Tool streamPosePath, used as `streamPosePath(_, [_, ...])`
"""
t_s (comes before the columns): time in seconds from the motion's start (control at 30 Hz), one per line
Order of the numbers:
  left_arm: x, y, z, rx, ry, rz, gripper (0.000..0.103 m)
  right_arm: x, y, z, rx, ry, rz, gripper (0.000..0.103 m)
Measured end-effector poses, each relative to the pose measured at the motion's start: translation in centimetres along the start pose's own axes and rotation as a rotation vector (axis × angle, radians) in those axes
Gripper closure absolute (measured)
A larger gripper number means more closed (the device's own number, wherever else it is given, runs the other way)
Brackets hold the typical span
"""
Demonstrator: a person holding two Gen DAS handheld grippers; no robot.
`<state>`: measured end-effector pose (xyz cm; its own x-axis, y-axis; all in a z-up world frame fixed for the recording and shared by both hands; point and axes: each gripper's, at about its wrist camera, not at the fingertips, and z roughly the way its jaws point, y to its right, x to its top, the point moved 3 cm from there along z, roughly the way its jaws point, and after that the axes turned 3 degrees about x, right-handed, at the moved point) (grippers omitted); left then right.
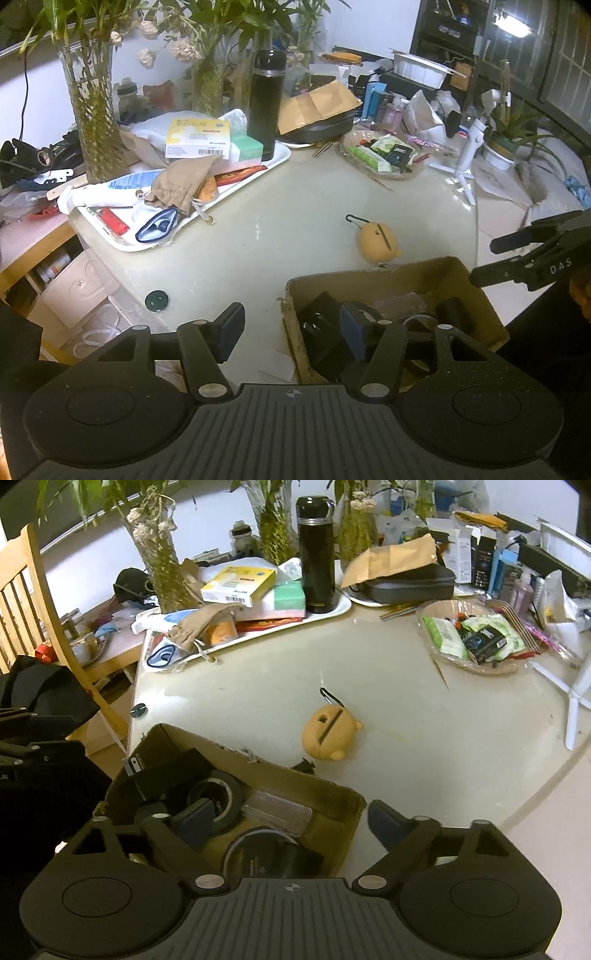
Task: Organize rigid objects
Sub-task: 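Open both grippers to release the cup and mount into the box, then raise both open grippers away from the box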
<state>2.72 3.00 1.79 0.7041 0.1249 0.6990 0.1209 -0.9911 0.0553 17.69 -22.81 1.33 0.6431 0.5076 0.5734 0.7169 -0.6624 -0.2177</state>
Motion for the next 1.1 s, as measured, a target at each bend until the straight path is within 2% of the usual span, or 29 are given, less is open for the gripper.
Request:
streamPosePath(0.2, [0.1,0.4,-0.1,0.002,0.008,0.011,0.046,-1.1,1.4,-0.4,-0.010,-0.009,0.047,0.000])
streamPosePath(0.73, [0.8,1.2,0.4,0.018,0.011,0.041,0.046,-2.4,2.4,-0.8,-0.007,0.000,0.078,0.000])
streamPosePath(1.1, [1.5,2.5,0.5,-0.019,0.044,0.082,0.045,-2.0,2.2,-0.7,-0.004,0.019,0.085,0.000])
